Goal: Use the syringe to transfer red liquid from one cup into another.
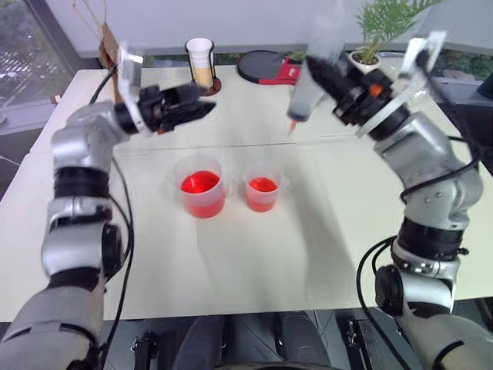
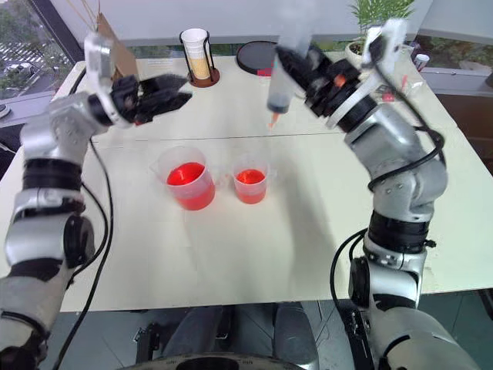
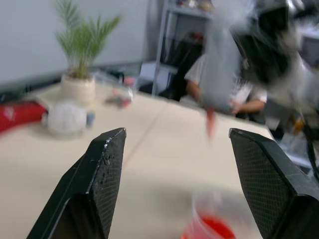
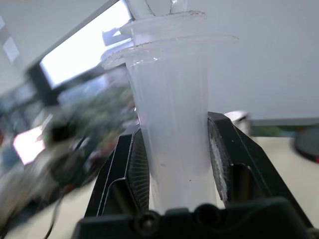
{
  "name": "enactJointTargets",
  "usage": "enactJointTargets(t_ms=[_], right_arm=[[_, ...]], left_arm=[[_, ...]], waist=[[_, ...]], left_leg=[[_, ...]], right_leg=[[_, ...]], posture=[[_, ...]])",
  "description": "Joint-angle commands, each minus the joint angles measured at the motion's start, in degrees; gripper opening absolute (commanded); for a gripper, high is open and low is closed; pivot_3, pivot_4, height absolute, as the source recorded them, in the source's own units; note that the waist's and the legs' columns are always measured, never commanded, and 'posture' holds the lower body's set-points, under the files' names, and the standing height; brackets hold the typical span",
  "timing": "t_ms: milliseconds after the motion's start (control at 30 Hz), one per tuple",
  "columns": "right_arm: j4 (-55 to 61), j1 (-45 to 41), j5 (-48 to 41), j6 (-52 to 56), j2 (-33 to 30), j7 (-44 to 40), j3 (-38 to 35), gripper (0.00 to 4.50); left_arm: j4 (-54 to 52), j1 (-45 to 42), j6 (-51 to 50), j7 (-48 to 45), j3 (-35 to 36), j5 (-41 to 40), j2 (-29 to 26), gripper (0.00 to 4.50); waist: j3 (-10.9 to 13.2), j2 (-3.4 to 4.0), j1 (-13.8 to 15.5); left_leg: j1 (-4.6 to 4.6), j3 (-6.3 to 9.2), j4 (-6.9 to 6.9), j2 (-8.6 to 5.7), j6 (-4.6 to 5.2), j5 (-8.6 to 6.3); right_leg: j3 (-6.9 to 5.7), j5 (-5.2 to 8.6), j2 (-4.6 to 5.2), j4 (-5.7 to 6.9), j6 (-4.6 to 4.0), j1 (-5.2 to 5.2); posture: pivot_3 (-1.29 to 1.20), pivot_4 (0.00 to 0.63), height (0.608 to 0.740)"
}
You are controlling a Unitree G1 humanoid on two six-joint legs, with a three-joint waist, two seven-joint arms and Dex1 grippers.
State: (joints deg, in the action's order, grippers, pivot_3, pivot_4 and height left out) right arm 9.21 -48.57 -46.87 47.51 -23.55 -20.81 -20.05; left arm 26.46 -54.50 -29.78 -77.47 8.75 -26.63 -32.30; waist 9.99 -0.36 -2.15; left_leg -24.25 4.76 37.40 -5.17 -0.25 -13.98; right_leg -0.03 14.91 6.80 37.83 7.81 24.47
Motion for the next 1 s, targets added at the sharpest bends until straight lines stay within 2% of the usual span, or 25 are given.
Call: enactJointTargets(t_ms=[33,100,167,233,467,700,900,933,1000], right_arm=[[-7.94,-6.81,-8.79,17.13,-8.30,4.50,-6.09,1.30],[-16.91,-8.03,-7.21,29.54,-16.73,2.89,-4.13,1.30],[-23.63,-8.45,-6.03,38.90,-22.46,0.77,-0.70,1.30],[-28.47,-8.46,-3.76,43.29,-24.84,-1.00,3.59,1.30],[-40.86,-9.84,5.11,43.49,-24.02,-5.61,14.54,1.30],[-46.88,-11.20,11.93,39.61,-22.00,-10.79,21.07,1.30],[-47.53,-10.81,16.02,36.65,-21.68,-13.81,22.78,4.15],[-47.34,-11.00,16.15,36.55,-21.86,-14.31,22.26,4.47],[-45.29,-10.89,16.09,34.78,-23.10,-16.61,21.75,4.47]], left_arm=[[-17.74,5.86,-0.15,2.84,-3.29,1.42,-3.20,3.37],[-29.75,11.61,-3.22,3.39,-4.78,-0.22,-5.90,3.37],[-38.23,15.46,-6.65,5.21,-5.01,-2.91,-7.04,3.37],[-43.21,18.25,-8.60,7.42,-5.52,-4.47,-6.91,3.37],[-46.95,23.35,-3.99,8.96,-11.75,0.34,-9.31,3.37],[-46.89,23.45,-2.26,9.07,-13.10,0.72,-10.66,3.37],[-46.94,23.05,-4.51,11.28,-10.00,-2.37,-10.21,3.41],[-46.89,22.61,-6.39,11.79,-8.23,-4.64,-10.30,3.41],[-46.22,21.97,-9.50,13.12,-4.19,-8.32,-11.10,3.41]], waist=[[0.00,0.00,0.53],[-0.01,0.00,1.42],[-0.01,-0.01,1.79],[-0.01,0.00,1.66],[-0.03,0.13,0.99],[-0.03,0.13,1.47],[-0.04,0.12,1.31],[-0.04,0.11,1.33],[-0.03,0.12,1.36]], left_leg=[[-0.03,0.02,0.04,-0.01,0.00,0.00],[-0.05,0.02,0.01,-0.01,0.00,0.00],[-0.06,0.05,-0.14,0.01,0.01,-0.01],[-0.08,0.03,-0.16,0.00,0.04,-0.03],[0.00,-0.24,-0.16,0.09,0.06,-0.03],[-0.04,-0.25,-0.08,0.05,0.09,-0.05],[-0.04,-0.24,-0.05,0.05,0.11,-0.06],[-0.04,-0.24,-0.05,0.05,0.11,-0.06],[-0.04,-0.22,-0.03,0.05,0.11,-0.06]], right_leg=[[0.00,0.00,0.01,-0.04,-0.01,0.00],[0.01,0.00,0.03,-0.39,-0.02,-0.04],[0.05,0.00,0.02,-0.65,-0.03,-0.12],[0.09,0.00,0.05,-0.72,-0.04,-0.13],[0.12,0.00,-0.02,-0.63,-0.04,-0.08],[0.10,0.00,-0.01,-0.64,-0.03,-0.08],[0.09,0.00,-0.02,-0.64,-0.03,-0.09],[0.09,0.00,-0.02,-0.64,-0.03,-0.09],[0.09,0.00,-0.02,-0.64,-0.02,-0.10]], posture=[[0.00,0.150,0.739],[0.00,0.150,0.739],[0.00,0.150,0.739],[0.00,0.150,0.739],[0.00,0.150,0.739],[0.00,0.150,0.739],[0.00,0.150,0.739],[0.00,0.150,0.739],[0.00,0.150,0.739]])
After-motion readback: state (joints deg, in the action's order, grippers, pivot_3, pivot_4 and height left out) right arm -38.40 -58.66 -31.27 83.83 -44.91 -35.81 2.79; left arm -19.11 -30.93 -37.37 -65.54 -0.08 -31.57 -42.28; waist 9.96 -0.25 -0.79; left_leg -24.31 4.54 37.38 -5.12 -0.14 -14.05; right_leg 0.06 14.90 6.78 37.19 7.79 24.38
